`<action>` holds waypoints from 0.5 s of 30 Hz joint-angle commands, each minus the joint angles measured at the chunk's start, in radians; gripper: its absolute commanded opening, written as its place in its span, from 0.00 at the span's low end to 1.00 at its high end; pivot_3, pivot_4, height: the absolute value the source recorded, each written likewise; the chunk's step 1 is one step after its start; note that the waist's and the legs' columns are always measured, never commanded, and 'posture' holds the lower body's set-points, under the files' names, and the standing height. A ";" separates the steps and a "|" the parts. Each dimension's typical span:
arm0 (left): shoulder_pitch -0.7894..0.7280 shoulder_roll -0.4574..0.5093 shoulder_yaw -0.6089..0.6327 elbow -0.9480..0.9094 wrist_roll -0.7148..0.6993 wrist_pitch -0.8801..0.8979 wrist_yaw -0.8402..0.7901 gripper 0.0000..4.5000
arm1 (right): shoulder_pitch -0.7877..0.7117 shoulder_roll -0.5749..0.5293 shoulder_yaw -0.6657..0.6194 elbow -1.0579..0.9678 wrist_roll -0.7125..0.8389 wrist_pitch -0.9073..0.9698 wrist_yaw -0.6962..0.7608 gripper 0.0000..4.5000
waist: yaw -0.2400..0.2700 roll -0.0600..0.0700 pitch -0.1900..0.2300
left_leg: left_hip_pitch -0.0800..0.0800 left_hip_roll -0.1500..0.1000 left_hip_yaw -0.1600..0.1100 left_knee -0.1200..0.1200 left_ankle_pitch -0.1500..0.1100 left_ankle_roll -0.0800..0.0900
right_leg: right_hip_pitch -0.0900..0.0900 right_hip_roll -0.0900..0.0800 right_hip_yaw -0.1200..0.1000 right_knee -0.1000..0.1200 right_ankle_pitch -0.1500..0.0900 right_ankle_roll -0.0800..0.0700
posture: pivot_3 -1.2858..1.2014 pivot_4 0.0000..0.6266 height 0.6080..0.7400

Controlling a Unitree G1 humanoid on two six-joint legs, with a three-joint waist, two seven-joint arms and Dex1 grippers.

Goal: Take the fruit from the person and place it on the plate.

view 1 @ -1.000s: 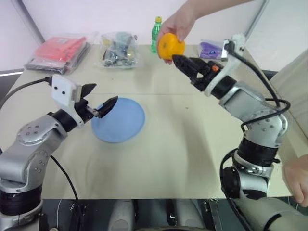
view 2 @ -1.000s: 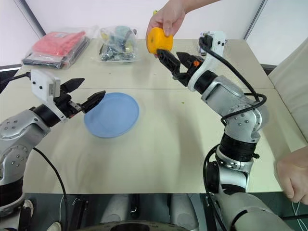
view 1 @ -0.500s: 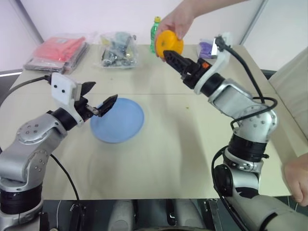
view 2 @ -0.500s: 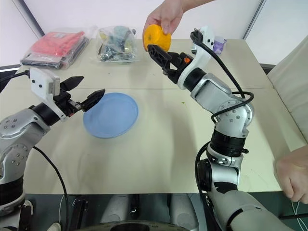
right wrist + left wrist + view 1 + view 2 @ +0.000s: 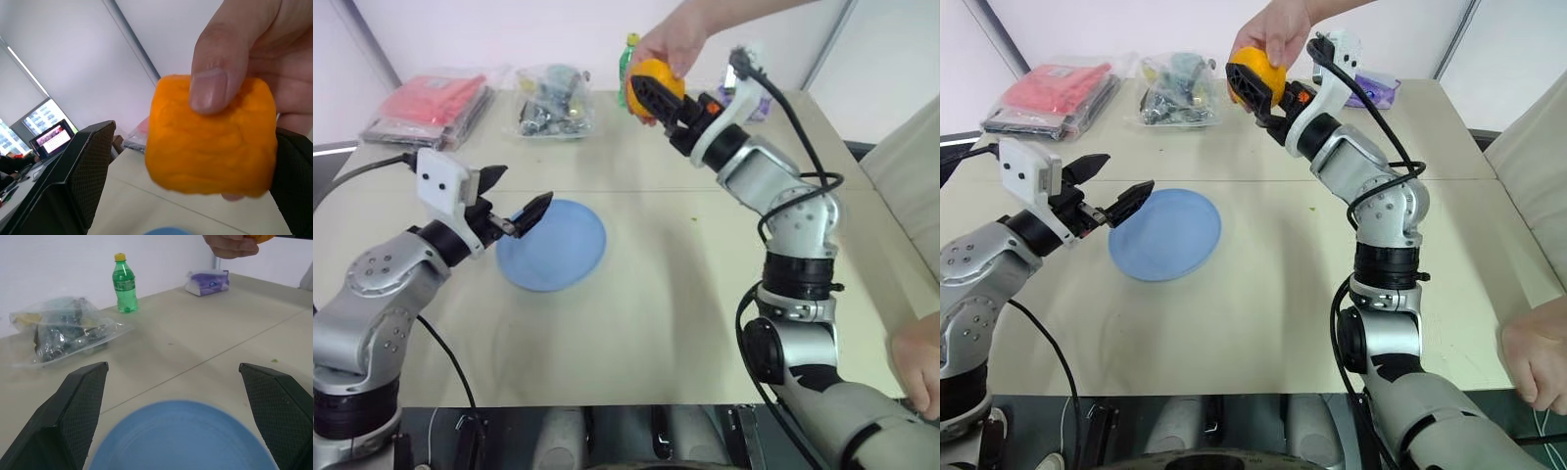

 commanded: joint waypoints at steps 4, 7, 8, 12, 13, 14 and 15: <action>0.002 -0.003 0.034 -0.047 -0.009 -0.003 0.022 1.00 | -0.051 0.011 0.008 0.022 -0.031 -0.058 0.038 0.87 | 0.000 0.000 0.000 | 0.000 0.000 0.000 0.000 0.000 0.000 | 0.000 0.000 0.000 0.000 0.000 0.000 | 0.52 0.24 0.93; 0.007 -0.002 0.039 -0.051 -0.010 -0.003 0.026 1.00 | -0.053 0.015 0.008 0.024 -0.034 -0.061 0.040 0.62 | -0.001 0.000 0.000 | 0.000 0.000 0.000 0.000 0.000 0.000 | 0.000 0.000 0.000 0.000 0.000 0.000 | 0.52 0.24 0.93; 0.008 -0.002 0.040 -0.052 -0.011 -0.003 0.026 1.00 | -0.054 0.016 0.008 0.024 -0.035 -0.061 0.040 0.51 | -0.001 0.000 0.000 | 0.000 0.000 0.000 0.000 0.000 0.000 | 0.000 0.000 0.000 0.000 0.000 0.000 | 0.52 0.24 0.93; 0.014 -0.003 0.044 -0.053 -0.010 -0.003 0.027 1.00 | -0.056 0.016 0.006 0.023 -0.033 -0.050 0.033 0.48 | -0.001 0.000 0.000 | 0.000 0.000 0.000 -0.001 0.000 0.000 | 0.000 0.000 0.000 0.000 0.000 0.000 | 0.52 0.24 0.93; 0.014 -0.004 0.044 -0.053 -0.010 -0.003 0.028 1.00 | -0.056 0.016 0.006 0.021 -0.033 -0.048 0.033 0.48 | -0.001 0.000 0.000 | 0.000 0.000 0.000 -0.001 0.000 0.000 | 0.000 0.000 0.000 0.000 0.000 0.000 | 0.52 0.24 0.93; 0.015 -0.005 0.043 -0.053 -0.009 -0.004 0.028 1.00 | -0.055 0.015 0.005 0.020 -0.033 -0.047 0.032 0.48 | -0.001 0.000 0.000 | 0.000 0.000 0.000 -0.001 0.000 0.000 | 0.000 0.000 0.000 -0.001 0.000 0.000 | 0.52 0.24 0.93; 0.016 -0.006 0.043 -0.052 -0.008 -0.004 0.029 1.00 | -0.054 0.014 0.006 0.019 -0.033 -0.045 0.033 0.48 | -0.001 0.000 0.000 | 0.000 0.000 0.000 -0.001 0.000 0.000 | 0.000 0.000 0.000 -0.001 0.000 0.000 | 0.52 0.24 0.93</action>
